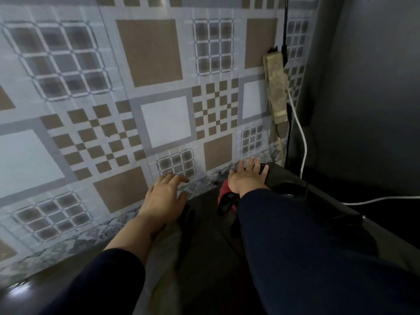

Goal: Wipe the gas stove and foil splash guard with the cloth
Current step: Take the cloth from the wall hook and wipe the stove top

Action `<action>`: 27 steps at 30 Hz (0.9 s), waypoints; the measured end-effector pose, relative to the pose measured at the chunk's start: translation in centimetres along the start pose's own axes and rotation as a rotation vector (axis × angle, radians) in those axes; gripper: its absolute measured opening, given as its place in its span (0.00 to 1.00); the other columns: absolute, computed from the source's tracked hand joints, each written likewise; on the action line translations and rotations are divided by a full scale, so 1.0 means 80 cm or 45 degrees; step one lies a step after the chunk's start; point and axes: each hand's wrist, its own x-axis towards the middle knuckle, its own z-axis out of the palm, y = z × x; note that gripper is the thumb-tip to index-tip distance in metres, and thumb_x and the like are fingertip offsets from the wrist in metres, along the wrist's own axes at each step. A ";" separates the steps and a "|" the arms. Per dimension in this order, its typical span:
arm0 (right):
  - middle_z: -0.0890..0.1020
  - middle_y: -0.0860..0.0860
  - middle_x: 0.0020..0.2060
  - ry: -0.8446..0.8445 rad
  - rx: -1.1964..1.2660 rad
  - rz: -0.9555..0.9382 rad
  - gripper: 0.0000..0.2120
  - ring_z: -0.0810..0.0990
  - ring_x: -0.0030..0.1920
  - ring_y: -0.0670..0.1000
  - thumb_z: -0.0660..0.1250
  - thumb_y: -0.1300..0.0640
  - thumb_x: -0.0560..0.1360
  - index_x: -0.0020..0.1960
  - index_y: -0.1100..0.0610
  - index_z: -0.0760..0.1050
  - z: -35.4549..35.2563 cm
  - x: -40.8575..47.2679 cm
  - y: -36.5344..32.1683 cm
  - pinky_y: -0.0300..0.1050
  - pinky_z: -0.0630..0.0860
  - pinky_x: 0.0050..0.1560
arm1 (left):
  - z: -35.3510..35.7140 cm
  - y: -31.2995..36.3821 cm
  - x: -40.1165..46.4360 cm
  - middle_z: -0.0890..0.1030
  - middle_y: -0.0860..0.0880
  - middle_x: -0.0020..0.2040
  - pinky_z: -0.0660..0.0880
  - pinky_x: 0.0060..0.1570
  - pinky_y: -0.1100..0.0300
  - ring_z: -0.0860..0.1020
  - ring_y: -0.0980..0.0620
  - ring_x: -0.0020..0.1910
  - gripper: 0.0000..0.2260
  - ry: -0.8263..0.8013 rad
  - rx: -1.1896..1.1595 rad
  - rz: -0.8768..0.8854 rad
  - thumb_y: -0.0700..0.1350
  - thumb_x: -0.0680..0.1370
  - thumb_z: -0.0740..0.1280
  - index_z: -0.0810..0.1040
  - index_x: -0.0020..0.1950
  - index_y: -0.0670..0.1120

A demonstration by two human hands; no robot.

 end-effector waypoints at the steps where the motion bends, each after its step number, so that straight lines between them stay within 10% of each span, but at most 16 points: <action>1: 0.35 0.56 0.77 0.004 0.002 0.046 0.30 0.32 0.76 0.59 0.40 0.41 0.81 0.78 0.53 0.38 -0.001 0.006 0.000 0.62 0.32 0.73 | 0.002 0.003 0.004 0.66 0.51 0.73 0.57 0.75 0.49 0.56 0.51 0.76 0.17 0.002 -0.001 0.000 0.47 0.79 0.62 0.68 0.68 0.54; 16: 0.37 0.61 0.76 -0.040 0.154 0.577 0.36 0.37 0.76 0.65 0.42 0.33 0.77 0.77 0.52 0.36 -0.024 0.006 0.051 0.60 0.38 0.74 | 0.014 0.005 0.009 0.66 0.51 0.73 0.57 0.75 0.49 0.56 0.50 0.76 0.16 0.003 -0.069 0.047 0.49 0.80 0.61 0.68 0.68 0.54; 27: 0.40 0.67 0.75 -0.112 -0.081 0.384 0.41 0.41 0.74 0.70 0.40 0.30 0.75 0.76 0.54 0.32 -0.016 -0.031 -0.022 0.67 0.43 0.73 | 0.002 -0.008 -0.009 0.67 0.50 0.72 0.59 0.73 0.47 0.58 0.49 0.75 0.17 0.007 -0.042 0.028 0.48 0.80 0.61 0.69 0.68 0.53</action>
